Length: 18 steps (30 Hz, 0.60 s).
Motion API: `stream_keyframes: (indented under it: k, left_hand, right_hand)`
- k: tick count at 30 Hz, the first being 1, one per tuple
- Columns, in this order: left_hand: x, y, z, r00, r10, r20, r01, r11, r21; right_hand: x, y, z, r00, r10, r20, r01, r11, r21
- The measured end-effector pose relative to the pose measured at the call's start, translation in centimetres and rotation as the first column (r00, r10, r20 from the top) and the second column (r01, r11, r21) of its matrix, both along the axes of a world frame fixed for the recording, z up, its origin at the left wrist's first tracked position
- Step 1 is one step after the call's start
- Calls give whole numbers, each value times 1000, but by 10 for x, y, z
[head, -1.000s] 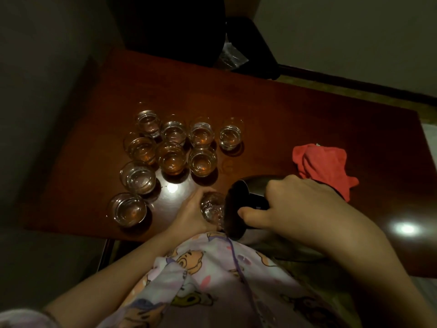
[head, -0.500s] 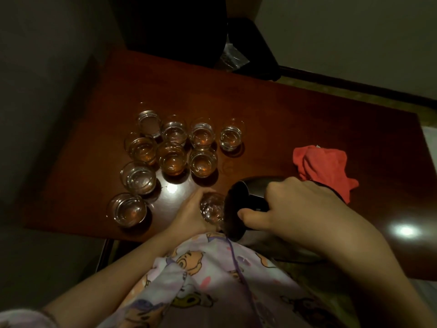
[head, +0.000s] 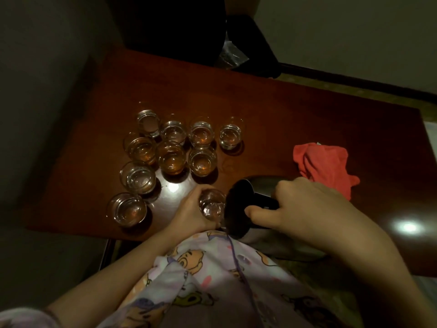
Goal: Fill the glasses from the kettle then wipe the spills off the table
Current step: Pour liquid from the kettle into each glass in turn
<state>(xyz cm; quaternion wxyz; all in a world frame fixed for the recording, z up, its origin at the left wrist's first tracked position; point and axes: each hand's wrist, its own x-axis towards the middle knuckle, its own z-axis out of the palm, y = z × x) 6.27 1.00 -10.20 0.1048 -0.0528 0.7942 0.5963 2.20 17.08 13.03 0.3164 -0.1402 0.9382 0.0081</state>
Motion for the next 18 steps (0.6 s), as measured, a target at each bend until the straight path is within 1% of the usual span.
stream_keyframes:
  k: [4,6,8,10,12,15,18]
  left_hand:
    - [-2,1,-1,1000,13,6,-12,999,-39]
    - [-4,1,0,1000,6,9,-6,999,-45]
    - [-6,1,1,1000,-10,12,10,999,-42]
    - [-8,2,4,1000,-22,19,23,999,-32]
    - [-12,4,8,999,-29,19,30,999,-37]
    - [-20,5,12,999,-53,2,53,995,-84]
    - [-29,6,18,995,-95,-15,92,989,-119]
  right_hand:
    - [1,22,-12,996,-73,-57,67,993,-99]
    - [2,39,-24,989,-135,-53,121,968,-221]
    - [3,58,-38,976,-215,-42,185,910,-372]
    - [6,70,-51,957,-284,-61,224,854,-469]
    - [11,77,-63,937,-334,-101,231,812,-536]
    - [20,83,-76,897,-405,-177,229,769,-597]
    - [28,89,-85,824,-532,-197,270,673,-688]
